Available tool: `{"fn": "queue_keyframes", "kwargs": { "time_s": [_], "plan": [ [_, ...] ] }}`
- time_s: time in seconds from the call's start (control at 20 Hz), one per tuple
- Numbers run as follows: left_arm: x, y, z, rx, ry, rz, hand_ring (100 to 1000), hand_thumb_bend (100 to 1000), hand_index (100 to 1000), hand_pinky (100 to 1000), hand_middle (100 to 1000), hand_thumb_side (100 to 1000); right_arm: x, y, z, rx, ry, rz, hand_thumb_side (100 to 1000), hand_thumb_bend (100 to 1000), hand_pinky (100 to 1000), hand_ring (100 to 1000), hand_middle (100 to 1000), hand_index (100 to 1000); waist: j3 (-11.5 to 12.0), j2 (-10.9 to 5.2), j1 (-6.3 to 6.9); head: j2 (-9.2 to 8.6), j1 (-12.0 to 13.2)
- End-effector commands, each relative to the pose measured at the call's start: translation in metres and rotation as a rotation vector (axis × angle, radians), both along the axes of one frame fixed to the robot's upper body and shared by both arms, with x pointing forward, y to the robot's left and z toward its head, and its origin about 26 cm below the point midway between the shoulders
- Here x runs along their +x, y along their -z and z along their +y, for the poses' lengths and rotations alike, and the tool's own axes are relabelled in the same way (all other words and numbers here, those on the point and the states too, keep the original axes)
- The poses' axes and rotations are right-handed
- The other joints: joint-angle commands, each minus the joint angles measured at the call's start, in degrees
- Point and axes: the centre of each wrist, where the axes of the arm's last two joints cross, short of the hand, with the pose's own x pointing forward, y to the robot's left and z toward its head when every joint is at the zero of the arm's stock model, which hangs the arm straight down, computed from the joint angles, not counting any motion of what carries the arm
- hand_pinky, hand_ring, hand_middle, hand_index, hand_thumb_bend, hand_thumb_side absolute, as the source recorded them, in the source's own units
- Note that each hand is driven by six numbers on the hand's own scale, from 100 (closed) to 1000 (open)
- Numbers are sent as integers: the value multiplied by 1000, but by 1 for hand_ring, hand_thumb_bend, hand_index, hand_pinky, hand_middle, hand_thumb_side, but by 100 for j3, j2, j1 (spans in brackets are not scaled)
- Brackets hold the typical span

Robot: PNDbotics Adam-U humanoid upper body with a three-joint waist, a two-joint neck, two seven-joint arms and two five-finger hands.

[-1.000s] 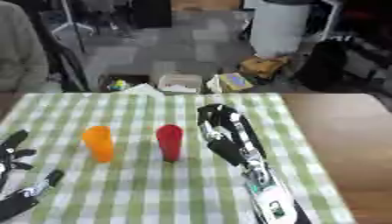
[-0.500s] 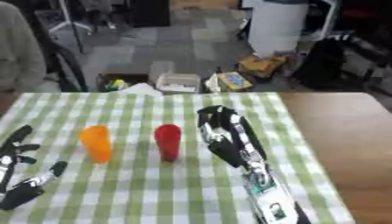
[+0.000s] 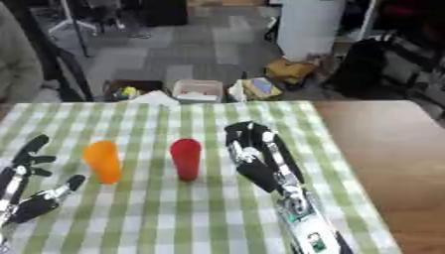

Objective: Pour the contents of one cup into another cup.

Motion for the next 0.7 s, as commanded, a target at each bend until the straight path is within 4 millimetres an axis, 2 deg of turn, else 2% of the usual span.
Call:
{"fn": "queue_keyframes", "kwargs": {
  "time_s": [0.05, 0.7],
  "plan": [
    [8, -15, 8, 19, 2, -27, 780, 659, 1000, 639, 989, 603, 1, -9, 3, 2, -21, -25, 614, 100, 578, 452, 340, 698, -34, -67, 16, -64, 37],
    [28, -29, 5, 62, -5, -43, 746, 673, 1000, 628, 925, 613, 1, -10, 6, 0, -37, -24, 616, 100, 579, 452, 339, 697, -253, 58, 74, -100, 99]
  ]
}}
